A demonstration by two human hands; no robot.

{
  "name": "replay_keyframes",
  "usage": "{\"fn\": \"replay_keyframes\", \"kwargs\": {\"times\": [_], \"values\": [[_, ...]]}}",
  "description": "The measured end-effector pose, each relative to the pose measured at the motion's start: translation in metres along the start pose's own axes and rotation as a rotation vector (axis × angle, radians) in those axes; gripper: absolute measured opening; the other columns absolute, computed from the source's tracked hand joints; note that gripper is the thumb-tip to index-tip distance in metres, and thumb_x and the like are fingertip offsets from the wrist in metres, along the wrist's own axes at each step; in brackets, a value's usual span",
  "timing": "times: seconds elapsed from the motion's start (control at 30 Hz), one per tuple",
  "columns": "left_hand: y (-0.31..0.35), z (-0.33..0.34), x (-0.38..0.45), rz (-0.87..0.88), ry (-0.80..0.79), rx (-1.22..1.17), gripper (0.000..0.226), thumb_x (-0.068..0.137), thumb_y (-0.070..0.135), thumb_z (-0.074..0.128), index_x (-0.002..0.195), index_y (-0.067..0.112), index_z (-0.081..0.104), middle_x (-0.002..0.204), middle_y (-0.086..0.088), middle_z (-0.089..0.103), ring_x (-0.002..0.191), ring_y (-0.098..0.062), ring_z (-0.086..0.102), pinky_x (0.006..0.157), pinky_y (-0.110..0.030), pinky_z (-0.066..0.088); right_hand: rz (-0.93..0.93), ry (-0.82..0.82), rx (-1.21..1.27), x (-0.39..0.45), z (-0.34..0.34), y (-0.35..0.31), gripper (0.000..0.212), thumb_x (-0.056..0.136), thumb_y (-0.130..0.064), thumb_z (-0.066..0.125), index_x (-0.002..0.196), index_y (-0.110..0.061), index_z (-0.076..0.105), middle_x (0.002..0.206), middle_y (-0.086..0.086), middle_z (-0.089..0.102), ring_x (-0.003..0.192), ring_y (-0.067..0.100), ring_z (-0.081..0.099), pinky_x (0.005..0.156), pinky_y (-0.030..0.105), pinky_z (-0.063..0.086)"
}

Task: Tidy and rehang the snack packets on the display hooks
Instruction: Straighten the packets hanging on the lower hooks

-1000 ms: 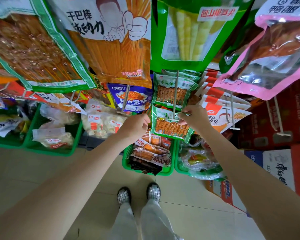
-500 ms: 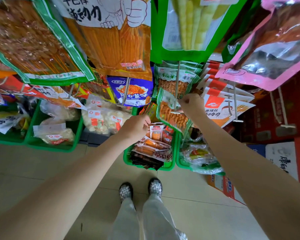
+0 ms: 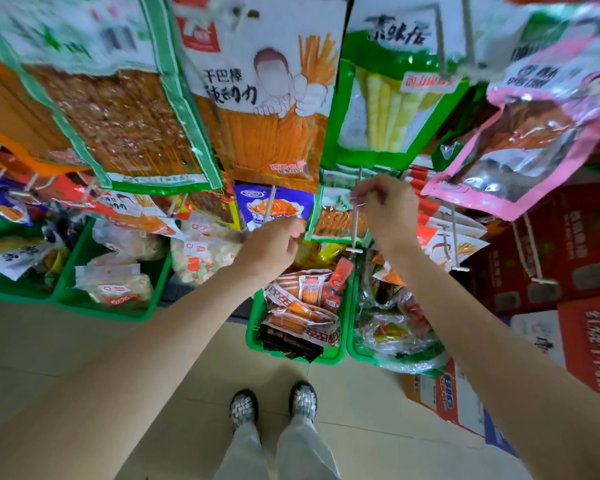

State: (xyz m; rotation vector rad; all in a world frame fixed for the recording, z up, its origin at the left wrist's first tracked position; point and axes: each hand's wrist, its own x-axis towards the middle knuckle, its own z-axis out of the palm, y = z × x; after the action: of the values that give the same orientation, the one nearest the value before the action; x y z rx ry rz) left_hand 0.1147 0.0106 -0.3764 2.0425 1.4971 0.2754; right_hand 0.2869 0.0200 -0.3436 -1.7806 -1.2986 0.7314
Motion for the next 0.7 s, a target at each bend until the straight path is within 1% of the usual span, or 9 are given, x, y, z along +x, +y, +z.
{"fn": "replay_keyframes", "kwargs": {"times": [0.1,0.13,0.27,0.33,0.4,0.5,0.57,0.63,0.7], "values": [[0.003,-0.037,-0.012,0.039,0.130,-0.006,0.028,0.089,0.003,0.044,0.114,0.006,0.057,0.115,-0.011,0.061,0.105,-0.027,0.058,0.086,-0.031,0.042,-0.217,-0.086,0.032,-0.017,0.011,-0.059,0.034,0.074,-0.008,0.036,0.082,-0.003,0.068,0.075,0.000,0.065,0.071,0.020,0.064,0.068,0.021,0.048],[0.001,-0.050,-0.017,0.042,0.174,-0.004,0.029,0.089,0.002,0.044,0.114,0.006,0.057,0.113,-0.012,0.062,0.102,-0.028,0.058,0.084,-0.031,0.041,-0.271,-0.127,0.049,-0.020,0.017,-0.079,0.035,0.073,-0.010,0.036,0.085,-0.002,0.068,0.077,0.003,0.066,0.072,0.021,0.064,0.069,0.021,0.049],[-0.017,-0.103,-0.041,0.011,0.352,-0.004,0.031,0.084,-0.003,0.045,0.112,0.004,0.057,0.111,-0.019,0.059,0.096,-0.034,0.060,0.081,-0.035,0.043,-0.443,-0.321,-0.045,-0.024,0.056,-0.138,0.037,0.078,-0.001,0.048,0.113,0.000,0.061,0.105,0.018,0.068,0.098,0.030,0.065,0.085,0.043,0.052],[-0.032,-0.128,-0.054,-0.028,0.436,0.072,0.034,0.083,-0.004,0.047,0.115,0.003,0.056,0.116,-0.020,0.055,0.100,-0.037,0.056,0.082,-0.033,0.037,-0.405,-0.360,-0.072,-0.019,0.079,-0.159,0.050,0.078,0.006,0.053,0.127,-0.001,0.048,0.120,0.019,0.059,0.111,0.033,0.058,0.092,0.045,0.047],[-0.050,-0.149,-0.066,-0.018,0.497,0.107,0.034,0.081,-0.007,0.048,0.113,0.002,0.057,0.116,-0.019,0.053,0.099,-0.037,0.055,0.078,-0.030,0.036,-0.294,-0.357,0.068,-0.016,0.100,-0.177,0.057,0.076,0.006,0.057,0.130,-0.001,0.041,0.122,0.015,0.054,0.113,0.032,0.055,0.094,0.046,0.046],[-0.075,-0.170,-0.077,-0.015,0.527,0.107,0.033,0.081,-0.008,0.047,0.111,0.003,0.057,0.116,-0.017,0.051,0.098,-0.033,0.055,0.073,-0.023,0.034,-0.047,-0.269,0.304,-0.016,0.119,-0.194,0.054,0.078,-0.002,0.062,0.126,-0.008,0.041,0.106,0.001,0.053,0.098,0.022,0.057,0.088,0.040,0.049],[-0.084,-0.178,-0.081,-0.015,0.553,0.085,0.032,0.083,-0.008,0.047,0.112,0.003,0.056,0.116,-0.015,0.049,0.100,-0.029,0.054,0.073,-0.019,0.033,0.059,-0.225,0.357,-0.017,0.123,-0.198,0.047,0.080,-0.011,0.067,0.121,-0.008,0.045,0.101,0.004,0.059,0.087,0.020,0.059,0.080,0.038,0.052],[-0.086,-0.185,-0.085,-0.006,0.590,0.073,0.033,0.086,-0.005,0.047,0.116,0.005,0.053,0.119,-0.012,0.046,0.094,-0.026,0.055,0.069,-0.023,0.037,0.005,-0.223,0.302,-0.020,0.124,-0.200,0.031,0.083,-0.019,0.067,0.107,-0.005,0.056,0.077,0.004,0.058,0.065,0.018,0.053,0.063,0.036,0.046],[-0.083,-0.192,-0.089,0.023,0.659,0.051,0.035,0.087,-0.002,0.047,0.120,0.007,0.050,0.123,-0.011,0.043,0.083,-0.025,0.056,0.064,-0.031,0.045,-0.149,-0.233,0.232,-0.025,0.123,-0.204,0.019,0.086,-0.022,0.063,0.084,-0.003,0.062,0.057,0.000,0.045,0.050,0.014,0.041,0.054,0.031,0.035]]}}
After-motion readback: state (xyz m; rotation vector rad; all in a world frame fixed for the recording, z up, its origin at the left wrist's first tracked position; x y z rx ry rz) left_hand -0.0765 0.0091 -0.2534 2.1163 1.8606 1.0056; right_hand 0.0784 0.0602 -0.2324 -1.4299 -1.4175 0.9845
